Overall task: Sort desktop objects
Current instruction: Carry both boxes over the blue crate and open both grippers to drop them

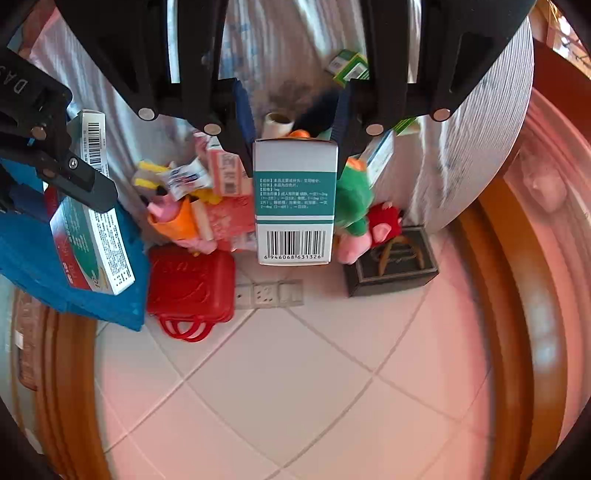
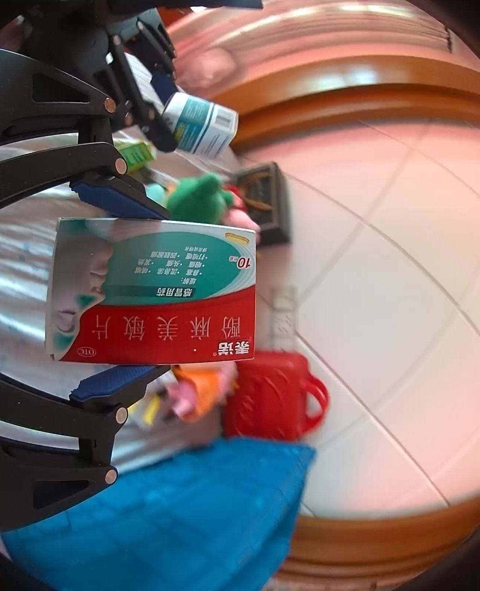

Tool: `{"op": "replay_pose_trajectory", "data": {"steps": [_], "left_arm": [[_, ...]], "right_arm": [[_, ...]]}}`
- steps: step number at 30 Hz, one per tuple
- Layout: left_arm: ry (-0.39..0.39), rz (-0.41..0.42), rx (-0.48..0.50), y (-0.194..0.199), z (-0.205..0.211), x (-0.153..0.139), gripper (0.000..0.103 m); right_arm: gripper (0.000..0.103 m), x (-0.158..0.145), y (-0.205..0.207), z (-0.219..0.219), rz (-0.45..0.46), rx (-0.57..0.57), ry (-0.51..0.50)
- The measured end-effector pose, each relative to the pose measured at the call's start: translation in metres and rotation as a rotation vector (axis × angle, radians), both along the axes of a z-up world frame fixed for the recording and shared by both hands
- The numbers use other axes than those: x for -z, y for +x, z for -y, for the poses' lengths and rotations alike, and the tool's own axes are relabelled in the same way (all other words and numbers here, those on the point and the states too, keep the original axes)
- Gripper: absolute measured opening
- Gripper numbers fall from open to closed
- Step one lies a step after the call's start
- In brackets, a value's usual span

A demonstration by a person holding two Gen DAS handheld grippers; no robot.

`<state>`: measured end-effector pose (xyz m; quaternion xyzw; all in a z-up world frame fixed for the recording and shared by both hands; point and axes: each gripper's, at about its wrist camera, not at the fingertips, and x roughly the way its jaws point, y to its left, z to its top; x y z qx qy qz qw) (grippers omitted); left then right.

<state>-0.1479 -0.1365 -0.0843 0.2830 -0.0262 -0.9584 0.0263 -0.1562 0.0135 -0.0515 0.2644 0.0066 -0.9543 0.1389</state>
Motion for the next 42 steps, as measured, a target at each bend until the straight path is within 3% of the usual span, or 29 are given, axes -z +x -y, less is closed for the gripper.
{"op": "replay_pose_trajectory", "data": {"steps": [13,18,24,31,42], "left_arm": [[0.029,-0.121,0.379,-0.008,-0.227,-0.05,0.036],[0.092,-0.15,0.482,-0.017,-0.31,-0.072,0.036],[0.053,-0.139,0.584,-0.029,-0.387,-0.082,0.036],[-0.006,-0.111,0.637,-0.03,-0.42,-0.076,0.036],[0.076,-0.019,0.655,-0.048,-0.409,-0.071,0.036]], "right_arm": [[0.072,-0.07,0.056,-0.183,-0.237,0.401,-0.038],[0.072,-0.084,0.073,-0.251,-0.265,0.525,-0.016],[0.072,-0.091,0.069,-0.308,-0.246,0.634,0.013],[0.072,-0.08,0.051,-0.341,-0.237,0.666,0.02],[0.072,-0.062,0.034,-0.375,-0.185,0.734,0.027]]}}
